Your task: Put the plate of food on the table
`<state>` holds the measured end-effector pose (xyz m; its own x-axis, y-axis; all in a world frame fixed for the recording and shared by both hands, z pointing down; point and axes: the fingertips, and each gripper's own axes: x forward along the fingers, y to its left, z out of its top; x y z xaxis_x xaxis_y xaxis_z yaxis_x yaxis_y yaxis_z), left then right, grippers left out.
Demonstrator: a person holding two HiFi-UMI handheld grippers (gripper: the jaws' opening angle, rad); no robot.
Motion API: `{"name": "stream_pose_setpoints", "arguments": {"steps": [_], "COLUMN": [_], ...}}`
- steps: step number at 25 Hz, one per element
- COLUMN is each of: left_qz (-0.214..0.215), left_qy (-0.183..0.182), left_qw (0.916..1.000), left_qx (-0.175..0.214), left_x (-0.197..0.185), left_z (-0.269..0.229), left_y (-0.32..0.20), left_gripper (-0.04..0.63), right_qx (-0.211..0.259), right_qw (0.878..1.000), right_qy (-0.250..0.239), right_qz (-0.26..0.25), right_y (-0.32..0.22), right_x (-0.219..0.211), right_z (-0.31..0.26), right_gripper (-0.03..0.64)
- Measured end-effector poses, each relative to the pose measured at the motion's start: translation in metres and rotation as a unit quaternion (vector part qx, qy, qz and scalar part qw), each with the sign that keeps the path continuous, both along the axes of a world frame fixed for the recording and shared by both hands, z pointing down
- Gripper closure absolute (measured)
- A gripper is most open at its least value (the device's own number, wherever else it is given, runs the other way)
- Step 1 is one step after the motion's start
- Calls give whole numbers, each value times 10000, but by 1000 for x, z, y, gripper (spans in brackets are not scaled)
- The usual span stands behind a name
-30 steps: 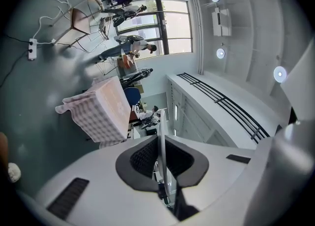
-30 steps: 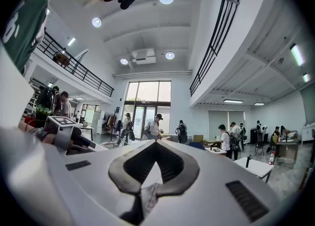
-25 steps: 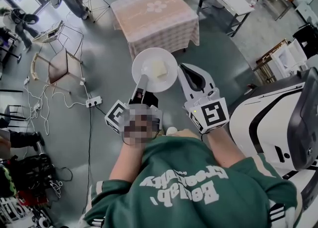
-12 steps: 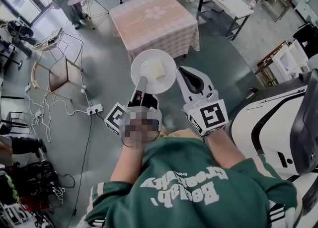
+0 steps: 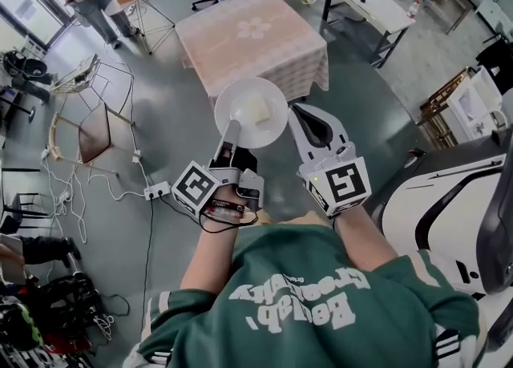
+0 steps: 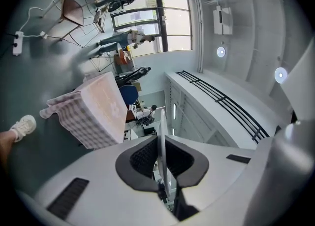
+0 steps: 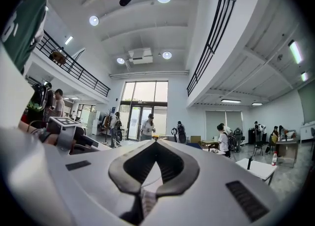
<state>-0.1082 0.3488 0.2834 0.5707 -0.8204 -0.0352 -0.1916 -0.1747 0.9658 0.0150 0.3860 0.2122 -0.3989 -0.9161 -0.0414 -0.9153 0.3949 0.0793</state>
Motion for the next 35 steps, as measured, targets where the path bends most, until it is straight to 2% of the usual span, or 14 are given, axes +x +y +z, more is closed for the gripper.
{"name": "stream_pose_setpoints", "arguments": {"steps": [7,12,22,27,31,35], "left_qz": [194,274,481,579,587,643], "left_qy": [-44,-17,-30,6,-16,26], "left_qw": [9997,9994,9980,9979,9978,9975], "left_qx": [-108,-212,-404,-301,-315,-298], "left_x": [5,3,-4,-3,-11,-16], "left_z": [5,7,8,1,0,0], "left_y": [-79,-125,-212,-255,-292,-321], "left_gripper": [566,566,566,566,565,565], "right_qx": [-79,-194,-430,-366,-325,-289], "right_qw": [9998,9990,9982,9962,9956,9928], "right_qy": [151,193,297,176,192,177], "right_qz": [60,353,302,771,852,1148], "right_y": [-75,-120,-198,-238,-270,-296], "right_x": [0,3,-15,-1,-6,-4], "right_z": [0,1,5,-1,-4,-5], "right_gripper": [601,601,601,601,601,601]}}
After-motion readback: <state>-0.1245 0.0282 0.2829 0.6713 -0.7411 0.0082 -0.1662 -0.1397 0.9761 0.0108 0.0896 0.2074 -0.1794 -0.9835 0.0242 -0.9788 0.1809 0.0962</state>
